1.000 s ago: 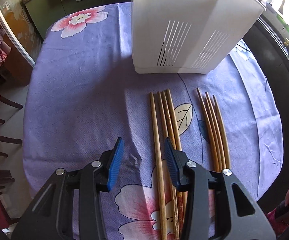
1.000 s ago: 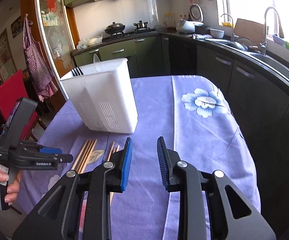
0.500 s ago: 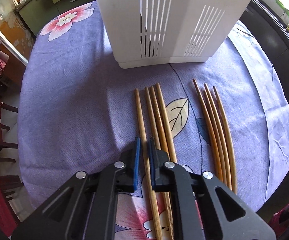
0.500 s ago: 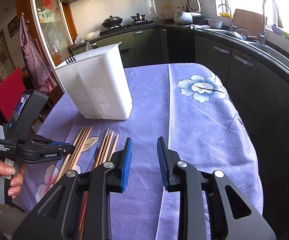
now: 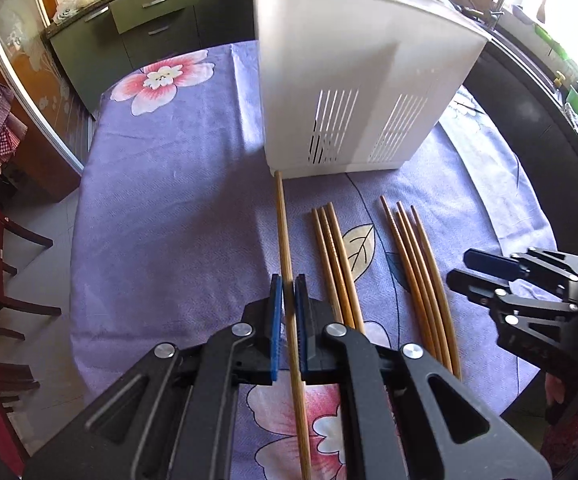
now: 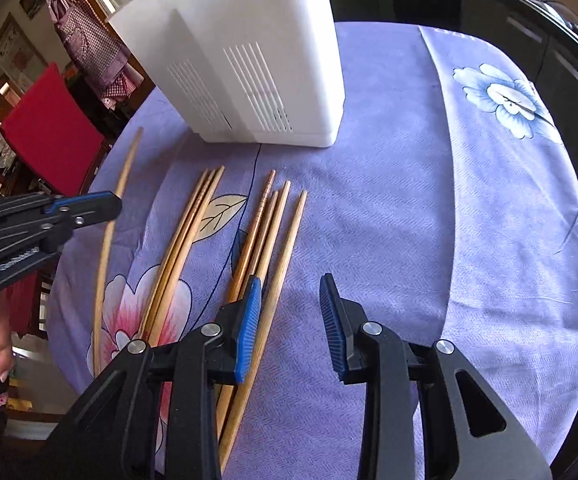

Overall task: Organize utensils
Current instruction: 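Grasp a wooden chopstick with the left gripper while right grasps another chopstick, then lift both held chopsticks upright and carry them toward the white holder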

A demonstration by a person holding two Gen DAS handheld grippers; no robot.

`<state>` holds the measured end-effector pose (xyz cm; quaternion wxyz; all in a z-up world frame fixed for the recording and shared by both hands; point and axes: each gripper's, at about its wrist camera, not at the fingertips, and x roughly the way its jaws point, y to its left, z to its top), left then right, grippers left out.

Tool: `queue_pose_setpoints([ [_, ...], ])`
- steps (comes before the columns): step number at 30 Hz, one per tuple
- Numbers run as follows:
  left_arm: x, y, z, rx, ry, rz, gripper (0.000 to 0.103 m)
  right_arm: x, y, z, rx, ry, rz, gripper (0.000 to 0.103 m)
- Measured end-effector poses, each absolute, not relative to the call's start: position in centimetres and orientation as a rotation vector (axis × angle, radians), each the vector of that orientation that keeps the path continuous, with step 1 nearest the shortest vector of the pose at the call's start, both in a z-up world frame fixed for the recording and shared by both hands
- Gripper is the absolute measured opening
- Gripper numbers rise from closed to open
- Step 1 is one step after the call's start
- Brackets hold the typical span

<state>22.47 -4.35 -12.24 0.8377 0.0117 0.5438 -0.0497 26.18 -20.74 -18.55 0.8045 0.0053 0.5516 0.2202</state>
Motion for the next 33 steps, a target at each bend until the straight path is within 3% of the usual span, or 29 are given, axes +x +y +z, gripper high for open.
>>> queue_pose_setpoints([
  [14,21.0,-2.8,-11.7,-0.01,1.115,-0.156,0.007,26.4,-15.9,-19.6,-0.196,1.218,0.365,0.02],
  [16,20.9,-2.7,-11.6,-0.009,1.11,-0.159,0.007,26.2,-14.9,-19.7,-0.237,1.21,0.357,0.012],
  [21,20.6,-2.2,-11.2,-0.012,1.094,-0.16,0.007,26.0,-13.9,-19.3,-0.242,1.176,0.342,0.007],
  [33,19.3,-2.2,-6.3,-0.01,0.986,-0.175,0.005,22.4,-19.8,-8.4,-0.022,0.908,0.421,0.007],
])
